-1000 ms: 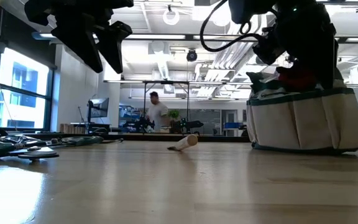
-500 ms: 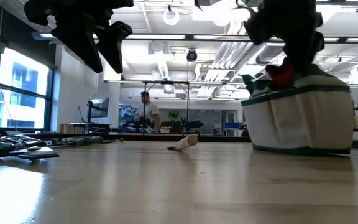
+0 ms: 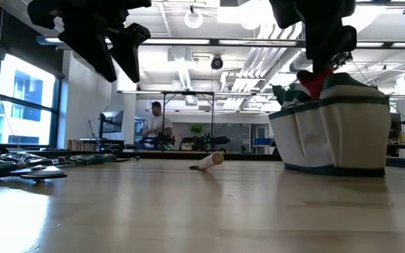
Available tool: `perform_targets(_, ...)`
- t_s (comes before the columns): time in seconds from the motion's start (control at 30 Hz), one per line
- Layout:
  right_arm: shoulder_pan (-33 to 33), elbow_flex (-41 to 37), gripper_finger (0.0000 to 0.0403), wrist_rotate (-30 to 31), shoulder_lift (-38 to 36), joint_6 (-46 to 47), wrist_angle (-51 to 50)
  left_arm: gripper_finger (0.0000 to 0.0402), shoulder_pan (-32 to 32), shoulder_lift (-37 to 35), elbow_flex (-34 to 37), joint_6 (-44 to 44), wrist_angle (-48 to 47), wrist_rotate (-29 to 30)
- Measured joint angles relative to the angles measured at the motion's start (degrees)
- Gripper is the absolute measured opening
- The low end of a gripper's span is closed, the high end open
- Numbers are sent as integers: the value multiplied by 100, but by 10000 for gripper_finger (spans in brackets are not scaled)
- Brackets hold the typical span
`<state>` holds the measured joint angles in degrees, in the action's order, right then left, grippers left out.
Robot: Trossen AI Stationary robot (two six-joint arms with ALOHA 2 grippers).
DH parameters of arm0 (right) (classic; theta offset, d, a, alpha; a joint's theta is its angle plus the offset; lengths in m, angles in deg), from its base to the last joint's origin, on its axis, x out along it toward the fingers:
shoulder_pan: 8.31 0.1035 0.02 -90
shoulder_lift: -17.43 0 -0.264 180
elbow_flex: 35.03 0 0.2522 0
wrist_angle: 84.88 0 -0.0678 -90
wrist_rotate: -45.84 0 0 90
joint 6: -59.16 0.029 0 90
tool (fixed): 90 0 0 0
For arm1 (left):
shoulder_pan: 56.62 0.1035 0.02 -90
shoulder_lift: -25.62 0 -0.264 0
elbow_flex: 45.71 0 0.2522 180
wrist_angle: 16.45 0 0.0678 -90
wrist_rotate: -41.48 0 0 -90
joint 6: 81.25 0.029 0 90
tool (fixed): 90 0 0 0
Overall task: Pick & Place Garden tools in Gardening bag
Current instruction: Adjust the green gardening bag
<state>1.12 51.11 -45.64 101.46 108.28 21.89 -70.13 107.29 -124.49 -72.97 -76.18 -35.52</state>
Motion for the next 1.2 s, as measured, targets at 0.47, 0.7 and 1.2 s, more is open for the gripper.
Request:
perform_targets(0.47,-2,0,155,351,39,761,-1038,253,0,0,0,-87,0,0)
perform_targets(0.7,28,0,155,113,79,660,-552,253,0,0,0,-97,0,0)
perform_targets(1.2,74,-2,155,176,321,940,-828,253,0,0,0,-146,-6,-24)
